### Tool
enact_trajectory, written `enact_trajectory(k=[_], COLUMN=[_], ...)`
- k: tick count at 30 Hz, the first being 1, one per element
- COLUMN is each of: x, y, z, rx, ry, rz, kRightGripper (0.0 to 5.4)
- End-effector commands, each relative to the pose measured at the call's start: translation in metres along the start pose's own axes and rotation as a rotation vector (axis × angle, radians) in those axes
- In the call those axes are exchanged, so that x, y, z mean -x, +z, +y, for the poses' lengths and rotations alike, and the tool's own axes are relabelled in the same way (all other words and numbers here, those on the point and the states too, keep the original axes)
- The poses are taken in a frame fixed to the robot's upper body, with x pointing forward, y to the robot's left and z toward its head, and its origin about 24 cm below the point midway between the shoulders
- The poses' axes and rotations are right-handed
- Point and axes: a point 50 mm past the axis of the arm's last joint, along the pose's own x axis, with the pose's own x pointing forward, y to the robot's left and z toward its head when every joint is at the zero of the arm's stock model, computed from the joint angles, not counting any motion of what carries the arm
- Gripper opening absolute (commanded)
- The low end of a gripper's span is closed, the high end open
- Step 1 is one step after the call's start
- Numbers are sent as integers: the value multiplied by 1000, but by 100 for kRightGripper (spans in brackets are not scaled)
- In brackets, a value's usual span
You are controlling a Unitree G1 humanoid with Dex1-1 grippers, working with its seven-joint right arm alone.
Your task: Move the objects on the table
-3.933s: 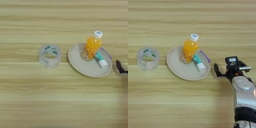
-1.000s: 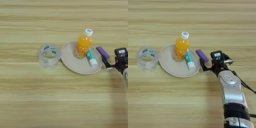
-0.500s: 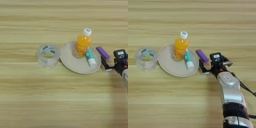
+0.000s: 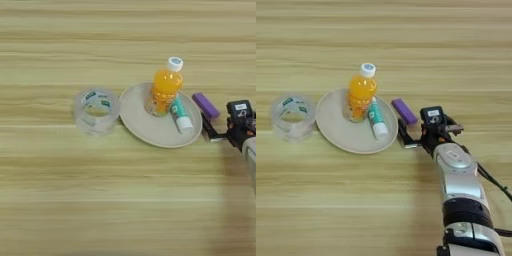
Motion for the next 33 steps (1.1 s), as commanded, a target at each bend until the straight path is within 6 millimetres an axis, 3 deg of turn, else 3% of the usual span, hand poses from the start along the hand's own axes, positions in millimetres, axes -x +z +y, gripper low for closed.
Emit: enact_trajectory(k=[1, 25, 33], x=[-11, -26, -27], y=[33, 13, 9], z=[-12, -7, -5], rx=[-3, -128, -130], ry=[-22, -1, 9], rz=[-118, -25, -8], kRightGripper=[535, 535, 466])
